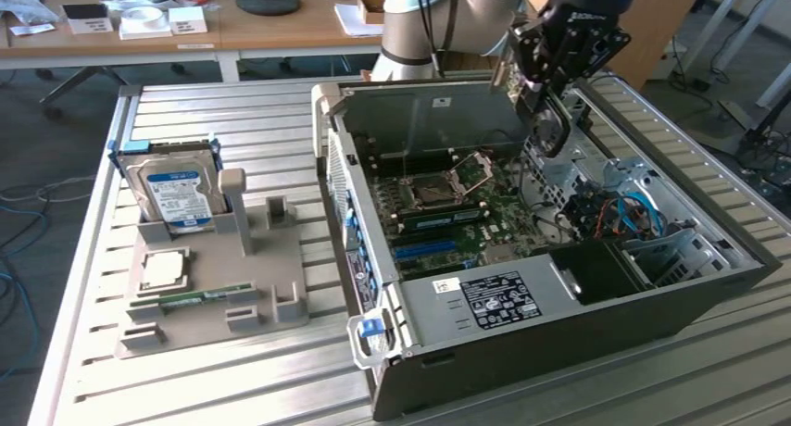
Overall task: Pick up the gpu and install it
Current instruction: 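Pick up the gpu and move the gpu toward the slot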
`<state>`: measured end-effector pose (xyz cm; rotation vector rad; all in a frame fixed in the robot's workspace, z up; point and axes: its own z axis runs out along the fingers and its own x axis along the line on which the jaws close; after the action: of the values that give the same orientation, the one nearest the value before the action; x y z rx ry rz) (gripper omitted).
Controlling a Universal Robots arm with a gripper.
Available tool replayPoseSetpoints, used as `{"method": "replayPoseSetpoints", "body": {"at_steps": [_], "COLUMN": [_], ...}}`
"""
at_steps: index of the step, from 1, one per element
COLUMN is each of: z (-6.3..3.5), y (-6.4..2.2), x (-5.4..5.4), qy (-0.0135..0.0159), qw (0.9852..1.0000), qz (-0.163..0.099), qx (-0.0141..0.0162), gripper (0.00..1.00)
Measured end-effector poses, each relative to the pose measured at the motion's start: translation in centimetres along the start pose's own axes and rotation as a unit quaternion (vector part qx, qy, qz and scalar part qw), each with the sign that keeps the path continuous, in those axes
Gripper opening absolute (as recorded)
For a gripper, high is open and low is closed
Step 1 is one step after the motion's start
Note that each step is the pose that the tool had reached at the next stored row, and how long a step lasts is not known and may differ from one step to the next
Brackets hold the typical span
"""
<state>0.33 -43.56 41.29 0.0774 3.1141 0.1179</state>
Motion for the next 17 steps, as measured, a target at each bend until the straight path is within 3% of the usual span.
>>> {"method": "replayPoseSetpoints", "body": {"at_steps": [6,12,17], "z": [0.22,0.40,0.45], "y": [0.06,0.06,0.05], "x": [-1.5,-1.9,-1.9], "qy": [0.0006,0.0008,0.0008], "qw": [1.0000,1.0000,1.0000], "qz": [-0.006,-0.006,-0.006], "qx": [-0.0001,0.0023,0.0019], "gripper": [0.27,0.27,0.27]}}
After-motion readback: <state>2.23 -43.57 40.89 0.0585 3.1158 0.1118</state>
